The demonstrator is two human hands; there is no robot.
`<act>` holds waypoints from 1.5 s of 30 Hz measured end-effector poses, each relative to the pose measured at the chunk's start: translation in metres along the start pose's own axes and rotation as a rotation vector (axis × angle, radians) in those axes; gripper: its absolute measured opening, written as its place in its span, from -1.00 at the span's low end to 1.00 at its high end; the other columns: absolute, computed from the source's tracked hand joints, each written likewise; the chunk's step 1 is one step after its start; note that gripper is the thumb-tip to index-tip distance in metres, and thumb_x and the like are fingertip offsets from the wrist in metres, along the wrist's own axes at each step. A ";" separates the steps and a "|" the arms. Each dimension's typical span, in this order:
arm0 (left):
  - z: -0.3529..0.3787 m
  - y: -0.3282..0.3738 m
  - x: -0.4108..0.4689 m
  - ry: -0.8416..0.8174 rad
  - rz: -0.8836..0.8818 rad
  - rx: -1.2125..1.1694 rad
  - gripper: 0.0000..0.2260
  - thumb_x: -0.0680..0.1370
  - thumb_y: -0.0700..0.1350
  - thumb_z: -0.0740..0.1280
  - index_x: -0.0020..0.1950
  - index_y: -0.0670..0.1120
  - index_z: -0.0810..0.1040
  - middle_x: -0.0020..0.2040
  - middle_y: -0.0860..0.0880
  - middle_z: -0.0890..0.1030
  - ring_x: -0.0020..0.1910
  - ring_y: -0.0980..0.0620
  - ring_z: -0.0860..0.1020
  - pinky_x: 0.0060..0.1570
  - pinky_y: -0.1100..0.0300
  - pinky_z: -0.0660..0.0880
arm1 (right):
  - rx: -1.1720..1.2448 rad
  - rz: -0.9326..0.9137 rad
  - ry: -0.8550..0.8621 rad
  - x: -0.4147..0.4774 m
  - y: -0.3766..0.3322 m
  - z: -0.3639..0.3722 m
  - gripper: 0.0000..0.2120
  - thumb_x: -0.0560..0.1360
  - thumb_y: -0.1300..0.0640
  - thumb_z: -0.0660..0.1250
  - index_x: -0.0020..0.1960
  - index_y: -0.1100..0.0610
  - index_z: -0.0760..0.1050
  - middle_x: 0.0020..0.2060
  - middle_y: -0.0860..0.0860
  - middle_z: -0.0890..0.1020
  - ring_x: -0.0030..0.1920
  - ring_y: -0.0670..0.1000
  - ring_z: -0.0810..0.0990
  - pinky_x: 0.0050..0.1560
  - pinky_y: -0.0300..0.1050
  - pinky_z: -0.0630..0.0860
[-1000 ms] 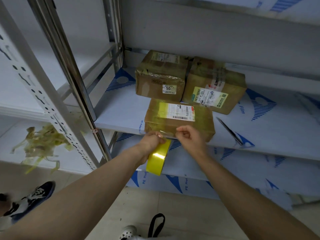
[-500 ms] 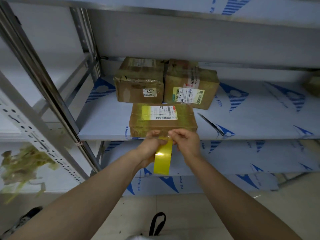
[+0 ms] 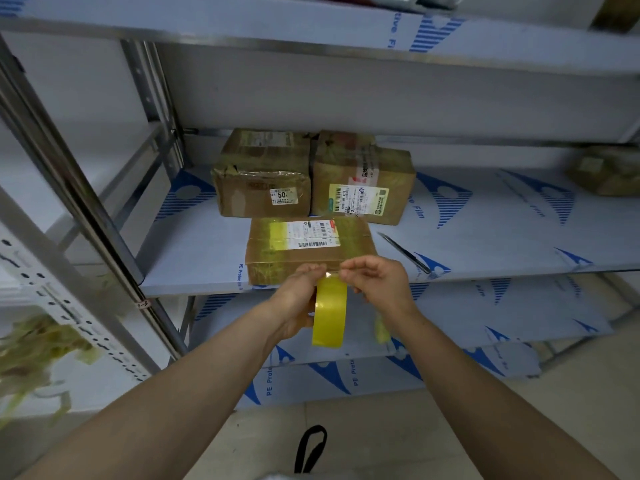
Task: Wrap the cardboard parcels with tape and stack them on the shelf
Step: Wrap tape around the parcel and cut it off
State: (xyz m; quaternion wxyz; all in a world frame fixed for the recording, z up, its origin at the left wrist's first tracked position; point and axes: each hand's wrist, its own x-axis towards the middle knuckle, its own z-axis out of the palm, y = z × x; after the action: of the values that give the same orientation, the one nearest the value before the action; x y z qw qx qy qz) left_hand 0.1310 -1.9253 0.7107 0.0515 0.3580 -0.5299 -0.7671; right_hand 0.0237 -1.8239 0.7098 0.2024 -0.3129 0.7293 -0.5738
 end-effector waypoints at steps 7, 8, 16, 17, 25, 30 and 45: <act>0.008 0.003 0.001 -0.040 0.020 0.020 -0.83 0.65 0.02 0.13 0.13 -0.01 0.42 -0.06 -0.08 0.54 -0.08 -0.06 0.51 0.02 0.00 0.46 | -0.099 -0.018 0.030 0.000 0.000 -0.010 -0.79 0.39 0.30 0.48 0.03 0.23 0.66 -0.17 0.02 0.68 -0.24 -0.22 0.62 -0.12 -0.39 0.52; 0.009 0.003 0.002 -0.041 0.023 0.022 -0.84 0.65 0.02 0.13 0.13 -0.01 0.42 -0.07 -0.08 0.54 -0.09 -0.05 0.51 0.01 0.01 0.46 | -0.120 -0.023 0.031 -0.001 -0.001 -0.011 -0.79 0.39 0.30 0.48 0.03 0.24 0.65 -0.14 0.05 0.69 -0.19 -0.15 0.64 -0.05 -0.32 0.55; 0.021 0.009 0.003 -0.096 0.034 0.021 -0.88 0.63 -0.08 0.18 0.15 -0.02 0.43 -0.09 -0.08 0.57 -0.17 -0.01 0.54 -0.20 0.08 0.51 | -0.559 -0.197 0.031 -0.006 -0.006 -0.016 -0.89 0.57 0.21 0.25 0.02 0.18 0.54 -0.03 0.07 0.58 -0.04 -0.01 0.51 -0.09 -0.16 0.39; 0.023 0.010 0.003 -0.080 0.038 -0.013 -0.84 0.61 -0.15 0.22 0.18 0.00 0.38 -0.10 -0.07 0.57 -0.20 -0.01 0.55 -0.24 0.08 0.51 | -0.594 -0.196 0.037 -0.005 -0.006 -0.019 -0.89 0.58 0.20 0.23 0.04 0.18 0.52 0.06 0.09 0.53 0.04 0.02 0.49 -0.08 -0.18 0.35; 0.043 0.022 0.011 -0.189 0.147 0.109 -0.80 0.54 -0.04 0.36 0.15 0.14 0.49 -0.08 -0.03 0.60 -0.16 -0.03 0.57 -0.13 -0.03 0.55 | -0.580 -0.152 0.046 -0.001 -0.013 -0.050 -0.84 0.58 0.20 0.25 0.05 0.27 0.53 0.18 0.12 0.38 0.12 0.04 0.48 0.17 -0.13 0.42; 0.072 0.024 0.019 -0.076 0.169 0.131 -0.87 0.59 0.00 0.27 -0.10 -0.01 0.48 -0.22 -0.05 0.54 -0.31 0.01 0.50 -0.29 0.13 0.50 | -0.475 -0.158 0.100 0.006 -0.013 -0.071 -0.88 0.51 0.20 0.37 -0.03 0.24 0.62 0.02 0.04 0.44 0.01 -0.02 0.50 0.10 -0.14 0.46; 0.151 0.084 0.065 -0.024 0.274 0.056 -0.80 0.64 -0.02 0.18 0.26 0.10 0.44 0.00 -0.03 0.58 -0.11 0.01 0.58 -0.08 0.09 0.53 | 0.031 0.101 -0.047 0.025 -0.003 -0.147 -0.65 0.43 0.31 0.43 0.20 0.26 0.53 -0.04 0.07 0.68 -0.13 -0.12 0.68 -0.12 -0.24 0.61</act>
State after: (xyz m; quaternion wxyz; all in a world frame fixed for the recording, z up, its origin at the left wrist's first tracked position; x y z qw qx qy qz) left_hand -0.0332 -1.8739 0.7776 0.1397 0.2745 -0.5957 -0.7418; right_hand -0.0900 -1.7375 0.7523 0.2529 -0.2860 0.7302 -0.5666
